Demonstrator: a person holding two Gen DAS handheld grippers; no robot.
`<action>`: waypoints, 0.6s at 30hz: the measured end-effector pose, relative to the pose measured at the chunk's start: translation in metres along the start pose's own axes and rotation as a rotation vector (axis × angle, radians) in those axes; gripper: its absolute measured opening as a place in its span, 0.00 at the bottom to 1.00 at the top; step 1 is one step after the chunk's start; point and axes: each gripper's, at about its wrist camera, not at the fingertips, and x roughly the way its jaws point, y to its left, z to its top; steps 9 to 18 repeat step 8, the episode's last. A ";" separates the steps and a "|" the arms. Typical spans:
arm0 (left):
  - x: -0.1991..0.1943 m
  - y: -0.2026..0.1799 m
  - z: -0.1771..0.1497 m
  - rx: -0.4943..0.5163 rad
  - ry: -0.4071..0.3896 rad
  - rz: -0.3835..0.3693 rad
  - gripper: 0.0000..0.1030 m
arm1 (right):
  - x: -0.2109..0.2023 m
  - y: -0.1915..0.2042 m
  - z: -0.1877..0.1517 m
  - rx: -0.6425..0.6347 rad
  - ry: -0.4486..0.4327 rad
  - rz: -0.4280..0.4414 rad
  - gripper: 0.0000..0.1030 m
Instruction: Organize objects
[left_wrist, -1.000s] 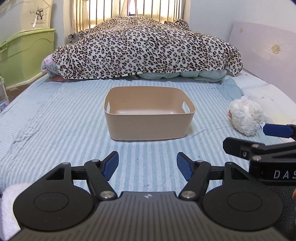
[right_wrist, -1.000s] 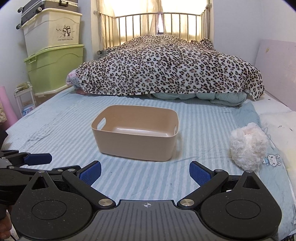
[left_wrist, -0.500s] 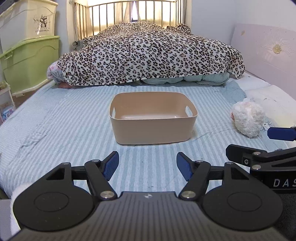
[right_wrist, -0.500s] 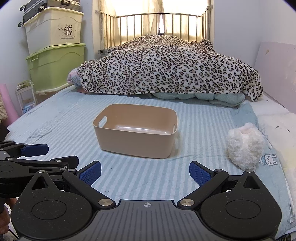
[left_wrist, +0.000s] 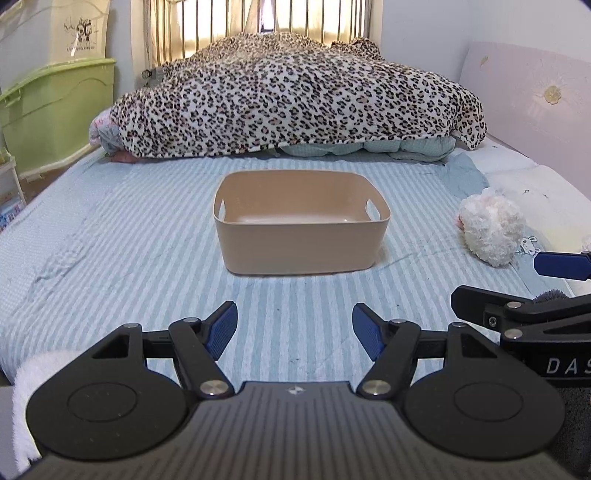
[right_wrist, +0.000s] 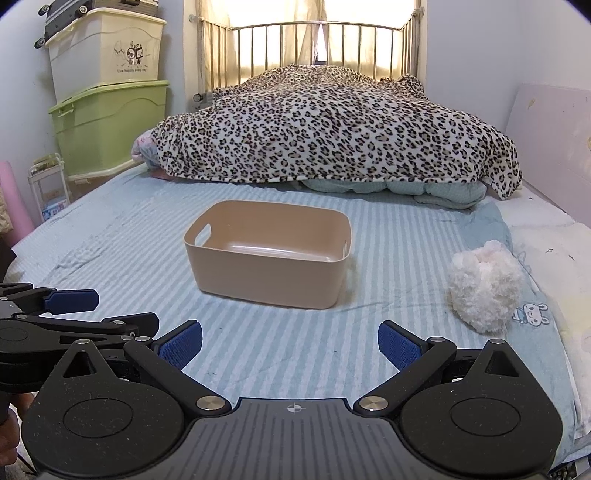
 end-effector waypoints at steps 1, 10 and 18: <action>0.001 0.001 0.000 -0.004 0.006 -0.002 0.68 | 0.001 0.000 0.000 0.001 0.005 0.001 1.00; 0.006 0.001 0.000 -0.001 0.013 0.008 0.68 | 0.007 -0.001 -0.001 0.005 0.019 0.003 1.00; 0.006 0.001 0.000 -0.001 0.013 0.008 0.68 | 0.007 -0.001 -0.001 0.005 0.019 0.003 1.00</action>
